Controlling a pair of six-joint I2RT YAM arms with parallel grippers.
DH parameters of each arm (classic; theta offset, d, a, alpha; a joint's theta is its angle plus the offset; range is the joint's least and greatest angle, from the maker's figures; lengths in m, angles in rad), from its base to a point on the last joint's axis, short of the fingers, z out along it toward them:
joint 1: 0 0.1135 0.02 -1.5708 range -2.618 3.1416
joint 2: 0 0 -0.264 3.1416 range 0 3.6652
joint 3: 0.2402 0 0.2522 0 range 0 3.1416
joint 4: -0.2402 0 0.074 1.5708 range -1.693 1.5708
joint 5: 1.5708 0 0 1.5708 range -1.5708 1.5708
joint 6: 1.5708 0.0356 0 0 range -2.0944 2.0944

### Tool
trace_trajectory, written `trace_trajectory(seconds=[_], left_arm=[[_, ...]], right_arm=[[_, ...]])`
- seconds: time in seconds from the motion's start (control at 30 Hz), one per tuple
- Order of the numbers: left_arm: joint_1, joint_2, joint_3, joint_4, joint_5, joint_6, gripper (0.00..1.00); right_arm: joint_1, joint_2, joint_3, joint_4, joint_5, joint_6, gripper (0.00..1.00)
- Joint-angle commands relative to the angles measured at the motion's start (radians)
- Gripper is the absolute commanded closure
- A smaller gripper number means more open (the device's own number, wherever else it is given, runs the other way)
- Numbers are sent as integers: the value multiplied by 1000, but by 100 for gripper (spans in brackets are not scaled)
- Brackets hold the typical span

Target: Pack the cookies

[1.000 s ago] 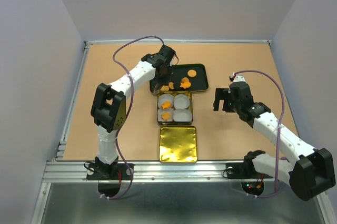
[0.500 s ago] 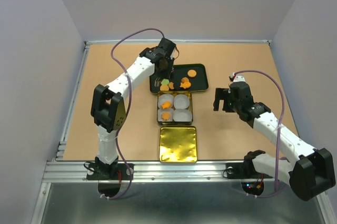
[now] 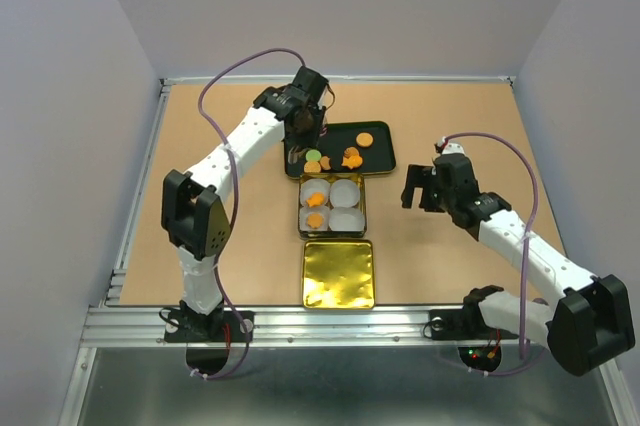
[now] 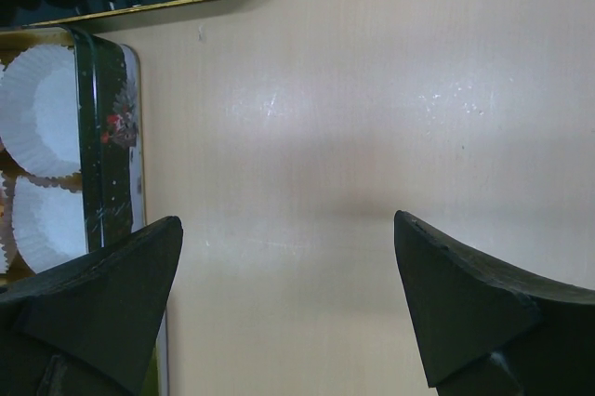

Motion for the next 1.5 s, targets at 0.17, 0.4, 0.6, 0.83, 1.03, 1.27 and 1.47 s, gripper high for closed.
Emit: trace_trajectory(seconds=[0.17,0.4,0.6,0.83,1.03,1.27,1.47], left_arm=[[-49,-266,-156,2,44,-34,74],[-98,-443,-354,100,136,-31,80],[-112,-543,-451,119,188,-8,81],[-119,-661,-520,116,257,50,80],[-123,-686,-572,117,282,62,81],[-126,-666,-644,146,271,44,86],[-126,-632,-681,178,233,38,86]], right_arm=[[-2,27,104,53,-64,76,0],[-2,10,80,52,-105,163,0],[-2,-12,32,52,-147,272,0],[-2,-41,-49,52,-190,389,0],[-2,-65,-95,52,-168,440,0],[-2,-107,-127,52,-118,469,0],[-2,-134,-138,50,-90,458,0]])
